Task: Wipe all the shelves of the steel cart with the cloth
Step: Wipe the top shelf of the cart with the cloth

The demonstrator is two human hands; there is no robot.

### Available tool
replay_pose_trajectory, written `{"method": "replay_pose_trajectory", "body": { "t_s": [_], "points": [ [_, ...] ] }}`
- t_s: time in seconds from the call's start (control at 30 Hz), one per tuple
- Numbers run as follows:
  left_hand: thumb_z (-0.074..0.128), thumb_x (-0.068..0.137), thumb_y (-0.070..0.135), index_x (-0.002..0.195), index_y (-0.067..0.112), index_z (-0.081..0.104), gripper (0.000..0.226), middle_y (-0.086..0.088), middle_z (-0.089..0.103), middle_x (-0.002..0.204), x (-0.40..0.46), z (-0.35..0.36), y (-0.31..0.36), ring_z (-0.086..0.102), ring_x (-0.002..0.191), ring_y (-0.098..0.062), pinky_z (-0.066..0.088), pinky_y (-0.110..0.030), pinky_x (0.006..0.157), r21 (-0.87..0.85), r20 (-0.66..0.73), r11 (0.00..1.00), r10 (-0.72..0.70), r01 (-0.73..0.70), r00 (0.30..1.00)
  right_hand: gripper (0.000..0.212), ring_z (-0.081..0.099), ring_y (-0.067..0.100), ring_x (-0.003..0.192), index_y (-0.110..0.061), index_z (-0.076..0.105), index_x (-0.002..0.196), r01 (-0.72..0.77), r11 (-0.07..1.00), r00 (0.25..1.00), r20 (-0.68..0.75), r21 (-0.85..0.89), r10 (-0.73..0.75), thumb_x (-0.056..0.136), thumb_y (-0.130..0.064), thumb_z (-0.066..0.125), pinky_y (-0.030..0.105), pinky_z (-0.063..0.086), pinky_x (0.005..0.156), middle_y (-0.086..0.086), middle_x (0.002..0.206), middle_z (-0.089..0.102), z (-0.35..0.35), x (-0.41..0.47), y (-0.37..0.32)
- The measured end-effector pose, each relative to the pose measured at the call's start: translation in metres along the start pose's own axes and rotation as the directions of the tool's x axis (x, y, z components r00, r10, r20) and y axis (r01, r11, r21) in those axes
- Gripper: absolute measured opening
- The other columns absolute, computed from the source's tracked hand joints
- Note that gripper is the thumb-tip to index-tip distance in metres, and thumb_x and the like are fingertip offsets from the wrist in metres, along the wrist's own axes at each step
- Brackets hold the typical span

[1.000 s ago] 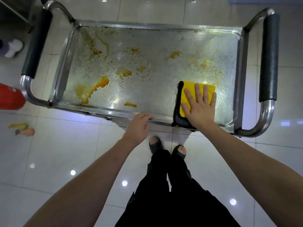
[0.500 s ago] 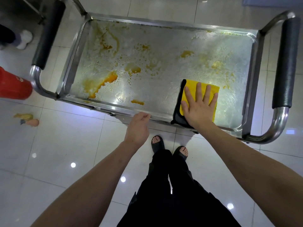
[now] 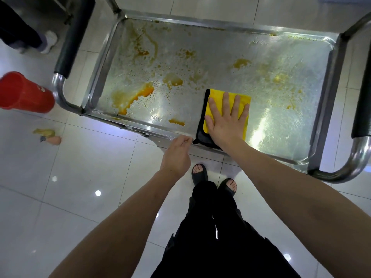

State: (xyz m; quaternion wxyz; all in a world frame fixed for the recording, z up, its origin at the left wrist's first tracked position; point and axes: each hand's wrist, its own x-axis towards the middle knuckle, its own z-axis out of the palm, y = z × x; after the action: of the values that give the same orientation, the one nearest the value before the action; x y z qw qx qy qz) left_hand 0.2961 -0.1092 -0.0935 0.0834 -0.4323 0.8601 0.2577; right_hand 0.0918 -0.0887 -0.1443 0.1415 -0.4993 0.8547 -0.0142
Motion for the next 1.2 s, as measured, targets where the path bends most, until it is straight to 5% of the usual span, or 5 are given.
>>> {"method": "replay_pose_trajectory", "body": {
  "t_s": [0.53, 0.73, 0.83, 0.97, 1.2],
  "points": [
    [0.048, 0.088, -0.007, 0.144, 0.015, 0.054, 0.06, 0.0, 0.048, 0.146, 0.004, -0.006, -0.002, 0.054, 0.125, -0.023, 0.052, -0.038, 0.097, -0.032, 0.009, 0.999, 0.034, -0.033, 0.999, 0.067, -0.016, 0.042, 0.158, -0.041, 0.003, 0.166, -0.007, 1.0, 0.999, 0.053, 0.013, 0.007, 0.104, -0.066, 0.003, 0.07, -0.008, 0.121, 0.007, 0.175, -0.011, -0.007, 0.004, 0.006],
    [0.046, 0.094, 0.002, 0.141, 0.009, 0.056, 0.049, -0.006, 0.052, 0.145, 0.012, -0.031, -0.028, 0.051, 0.13, -0.025, 0.046, -0.041, 0.108, -0.151, -0.193, 0.978, -0.173, 0.145, 0.966, 0.065, -0.011, 0.042, 0.159, -0.041, 0.007, 0.166, -0.005, 1.0, 1.0, -0.001, -0.002, 0.005, 0.105, -0.065, 0.006, 0.069, -0.006, 0.121, 0.007, 0.175, -0.006, -0.002, 0.002, 0.005],
    [0.049, 0.094, 0.002, 0.137, 0.009, 0.06, 0.045, -0.004, 0.05, 0.143, 0.015, -0.043, -0.055, 0.054, 0.125, -0.024, 0.049, -0.038, 0.1, -0.14, -0.249, 0.959, -0.275, 0.247, 0.928, 0.064, -0.01, 0.042, 0.159, -0.041, 0.007, 0.166, -0.015, 1.0, 1.0, -0.022, -0.019, 0.014, 0.106, -0.065, 0.007, 0.069, -0.004, 0.122, 0.007, 0.175, -0.004, 0.0, 0.001, 0.003],
    [0.049, 0.086, -0.002, 0.115, 0.017, 0.071, 0.041, 0.003, 0.054, 0.132, 0.018, -0.048, -0.083, 0.057, 0.116, -0.019, 0.048, -0.027, 0.084, -0.086, -0.212, 0.953, -0.302, 0.29, 0.929, 0.064, -0.008, 0.043, 0.159, -0.041, 0.008, 0.166, -0.024, 0.999, 0.999, -0.041, -0.04, 0.022, 0.106, -0.064, 0.01, 0.07, -0.003, 0.122, 0.008, 0.175, -0.002, 0.004, 0.003, 0.001],
    [0.047, 0.087, -0.005, 0.131, 0.01, 0.064, 0.05, 0.001, 0.053, 0.139, 0.014, -0.042, -0.087, 0.048, 0.128, -0.019, 0.042, -0.025, 0.091, -0.049, -0.146, 0.961, -0.275, 0.271, 0.95, 0.064, -0.007, 0.044, 0.159, -0.041, 0.007, 0.166, -0.038, 0.997, 0.998, -0.046, -0.066, 0.035, 0.106, -0.064, 0.009, 0.069, -0.002, 0.122, 0.008, 0.175, -0.001, 0.003, 0.002, -0.003]
  ]
}}
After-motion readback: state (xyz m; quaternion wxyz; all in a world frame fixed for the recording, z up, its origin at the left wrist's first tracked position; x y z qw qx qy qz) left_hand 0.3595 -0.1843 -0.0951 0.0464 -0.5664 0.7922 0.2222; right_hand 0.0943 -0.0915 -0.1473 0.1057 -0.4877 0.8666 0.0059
